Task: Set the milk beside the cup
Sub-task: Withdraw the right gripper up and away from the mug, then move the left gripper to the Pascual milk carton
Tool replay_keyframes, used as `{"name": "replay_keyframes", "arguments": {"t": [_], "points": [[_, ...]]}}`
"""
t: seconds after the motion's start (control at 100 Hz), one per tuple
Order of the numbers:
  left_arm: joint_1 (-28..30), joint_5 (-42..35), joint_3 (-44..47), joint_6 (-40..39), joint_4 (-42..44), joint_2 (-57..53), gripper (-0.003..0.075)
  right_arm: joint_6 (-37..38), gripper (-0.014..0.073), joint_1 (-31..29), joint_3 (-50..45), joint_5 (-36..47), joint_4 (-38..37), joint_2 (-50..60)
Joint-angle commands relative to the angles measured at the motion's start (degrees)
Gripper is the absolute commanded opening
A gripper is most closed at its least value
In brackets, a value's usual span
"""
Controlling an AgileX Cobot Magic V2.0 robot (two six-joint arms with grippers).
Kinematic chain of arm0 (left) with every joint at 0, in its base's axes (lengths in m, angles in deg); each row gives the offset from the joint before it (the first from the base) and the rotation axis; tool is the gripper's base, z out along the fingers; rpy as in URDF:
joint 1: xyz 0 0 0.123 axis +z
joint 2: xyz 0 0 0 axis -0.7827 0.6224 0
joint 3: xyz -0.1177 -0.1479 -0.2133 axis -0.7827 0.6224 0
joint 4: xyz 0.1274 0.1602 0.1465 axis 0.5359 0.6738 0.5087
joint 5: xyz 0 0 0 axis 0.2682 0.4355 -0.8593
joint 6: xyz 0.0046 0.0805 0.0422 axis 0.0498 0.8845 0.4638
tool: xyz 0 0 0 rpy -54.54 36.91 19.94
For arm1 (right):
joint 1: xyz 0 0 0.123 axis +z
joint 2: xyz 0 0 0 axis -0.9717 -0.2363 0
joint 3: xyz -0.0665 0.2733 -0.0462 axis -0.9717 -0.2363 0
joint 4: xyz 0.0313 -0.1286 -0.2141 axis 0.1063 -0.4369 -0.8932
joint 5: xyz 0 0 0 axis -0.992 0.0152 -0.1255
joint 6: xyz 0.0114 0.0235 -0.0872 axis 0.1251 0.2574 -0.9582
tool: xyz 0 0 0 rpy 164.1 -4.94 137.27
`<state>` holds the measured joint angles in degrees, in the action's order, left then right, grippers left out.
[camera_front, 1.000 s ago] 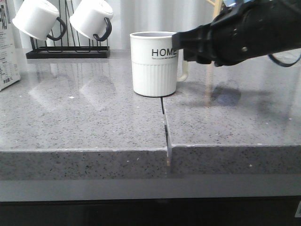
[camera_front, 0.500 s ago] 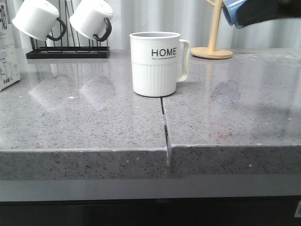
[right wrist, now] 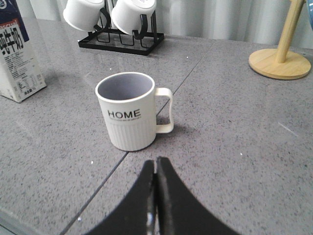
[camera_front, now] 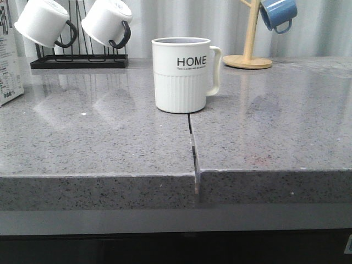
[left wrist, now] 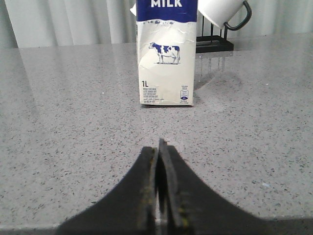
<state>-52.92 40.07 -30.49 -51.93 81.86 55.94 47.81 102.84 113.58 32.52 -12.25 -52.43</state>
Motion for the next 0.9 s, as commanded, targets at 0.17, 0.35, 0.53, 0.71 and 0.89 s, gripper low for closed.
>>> {"name": "replay_keyframes", "arguments": {"t": [0.17, 0.35, 0.53, 0.71, 0.89], "points": [[-0.10, -5.65, 2.33, -0.47, -0.58, -1.88, -0.0020, -0.41, -0.0069, 0.04, -7.23, 3.03, -0.50, 13.08], [-0.10, -7.32, 2.33, -0.47, -0.58, -1.88, -0.0021, -0.41, -0.0069, 0.04, -10.85, 1.31, -0.50, 21.36], [-0.10, -7.77, 2.33, -0.47, -0.58, -1.88, -0.0020, -0.41, -0.0069, 0.04, -11.10, 0.29, -0.50, 23.40], [-0.10, -9.81, 0.88, -0.47, -1.64, -1.88, -0.0021, -0.41, -0.0069, 0.04, -11.10, 0.17, -0.50, 23.40], [-0.10, 0.29, -8.34, -0.47, 1.64, 0.44, -0.0021, -0.41, -0.0069, 0.04, -11.10, -0.11, -0.50, 23.40]]}}
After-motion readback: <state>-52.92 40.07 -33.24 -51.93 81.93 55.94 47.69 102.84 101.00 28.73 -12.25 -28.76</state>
